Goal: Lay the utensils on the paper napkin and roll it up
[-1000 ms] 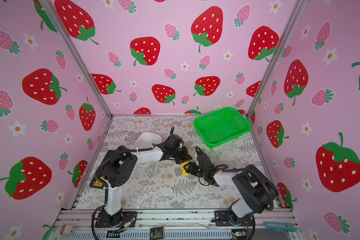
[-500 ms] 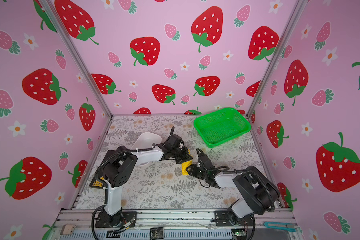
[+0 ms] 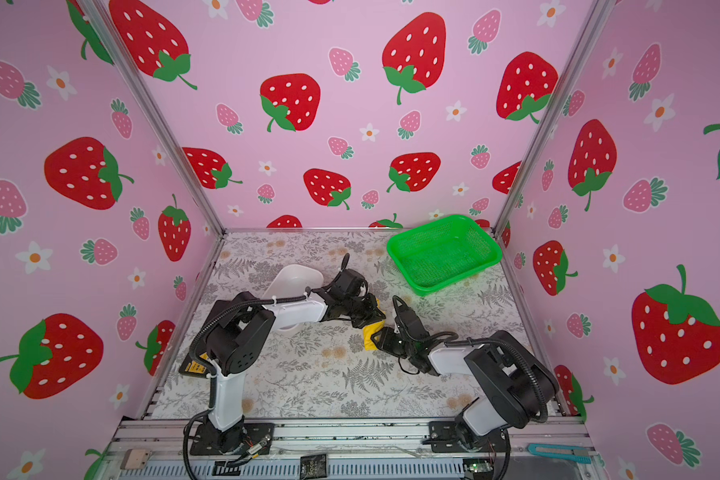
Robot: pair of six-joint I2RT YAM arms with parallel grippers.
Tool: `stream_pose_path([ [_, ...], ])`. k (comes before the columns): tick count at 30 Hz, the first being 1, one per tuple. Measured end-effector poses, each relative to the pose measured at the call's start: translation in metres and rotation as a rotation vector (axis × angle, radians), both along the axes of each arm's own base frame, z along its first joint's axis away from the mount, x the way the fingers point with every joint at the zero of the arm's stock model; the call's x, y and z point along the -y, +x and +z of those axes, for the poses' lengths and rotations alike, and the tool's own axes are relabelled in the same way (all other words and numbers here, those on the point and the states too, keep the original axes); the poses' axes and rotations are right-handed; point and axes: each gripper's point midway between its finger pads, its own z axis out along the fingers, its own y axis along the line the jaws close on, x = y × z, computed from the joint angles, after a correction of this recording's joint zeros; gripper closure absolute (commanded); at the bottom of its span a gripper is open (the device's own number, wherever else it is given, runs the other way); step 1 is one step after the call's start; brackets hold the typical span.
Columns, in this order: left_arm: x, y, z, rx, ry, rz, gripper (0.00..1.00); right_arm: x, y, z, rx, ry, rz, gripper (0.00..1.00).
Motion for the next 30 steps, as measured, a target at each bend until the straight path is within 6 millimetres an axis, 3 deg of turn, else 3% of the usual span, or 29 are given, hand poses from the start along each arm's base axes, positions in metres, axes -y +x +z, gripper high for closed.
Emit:
stream_pose_path([
  [9, 0.001, 0.000, 0.001, 0.001, -0.001, -0.001, 0.91, 0.002, -0.001, -0.005, -0.023, 0.011, -0.027, 0.80],
  [15, 0.002, 0.002, 0.003, 0.004, -0.002, -0.002, 0.90, 0.005, -0.003, -0.008, -0.034, 0.041, -0.045, 0.84],
  [27, -0.006, 0.007, 0.011, 0.060, 0.036, -0.046, 0.65, 0.007, -0.005, -0.010, -0.044, 0.047, -0.055, 0.91],
  [30, -0.016, 0.009, 0.021, 0.103, 0.065, -0.051, 0.65, 0.007, -0.005, -0.010, -0.047, 0.048, -0.058, 0.91],
])
